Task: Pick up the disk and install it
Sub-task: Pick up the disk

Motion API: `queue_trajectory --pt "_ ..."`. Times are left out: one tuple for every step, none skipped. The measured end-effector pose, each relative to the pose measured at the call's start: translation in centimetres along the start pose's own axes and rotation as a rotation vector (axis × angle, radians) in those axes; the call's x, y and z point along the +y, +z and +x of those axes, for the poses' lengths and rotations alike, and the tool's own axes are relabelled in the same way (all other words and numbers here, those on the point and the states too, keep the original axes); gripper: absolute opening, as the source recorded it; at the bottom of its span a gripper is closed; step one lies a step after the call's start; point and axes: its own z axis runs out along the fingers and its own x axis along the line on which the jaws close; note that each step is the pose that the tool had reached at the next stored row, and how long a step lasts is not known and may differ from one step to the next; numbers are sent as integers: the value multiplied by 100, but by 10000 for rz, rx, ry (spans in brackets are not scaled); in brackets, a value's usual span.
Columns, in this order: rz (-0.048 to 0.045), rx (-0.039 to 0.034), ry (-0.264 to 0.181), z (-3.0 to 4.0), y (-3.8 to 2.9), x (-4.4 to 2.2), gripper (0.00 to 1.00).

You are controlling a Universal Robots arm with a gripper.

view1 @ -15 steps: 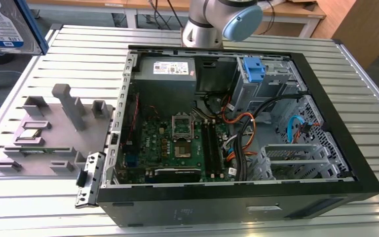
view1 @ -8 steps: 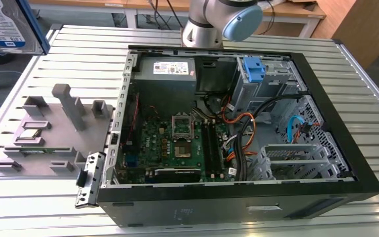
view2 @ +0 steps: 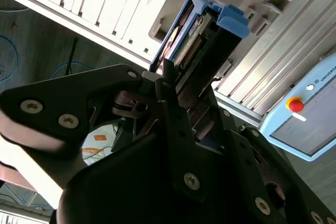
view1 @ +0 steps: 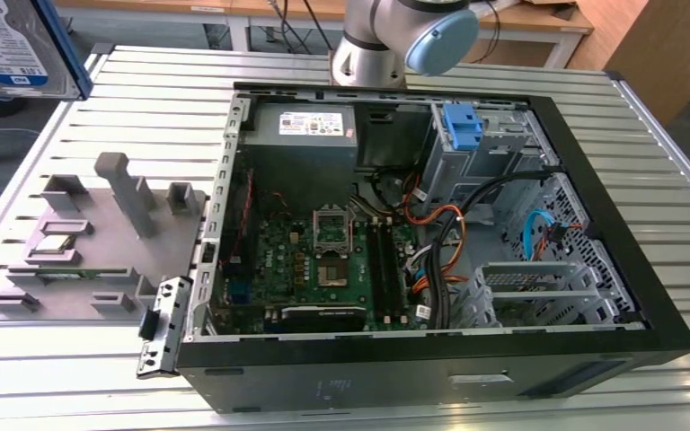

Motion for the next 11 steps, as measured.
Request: queue_trajectory --pt "0 0 0 0 0 -5 35" --pt "0 0 0 1 0 -11 35" --pt "0 0 0 0 -1 -20 35" --pt "-1 0 0 0 -1 -29 35" --pt "1 0 0 0 -1 -42 35" --pt "0 0 0 0 -2 -55 35" --pt "0 0 0 0 -2 -71 35" --pt "1 0 1 0 -3 -88 35" --pt "0 0 1 -1 -3 -107 35" --pt "-1 1 1 -1 -5 -127 35" --pt "0 1 1 -1 -5 -148 35"
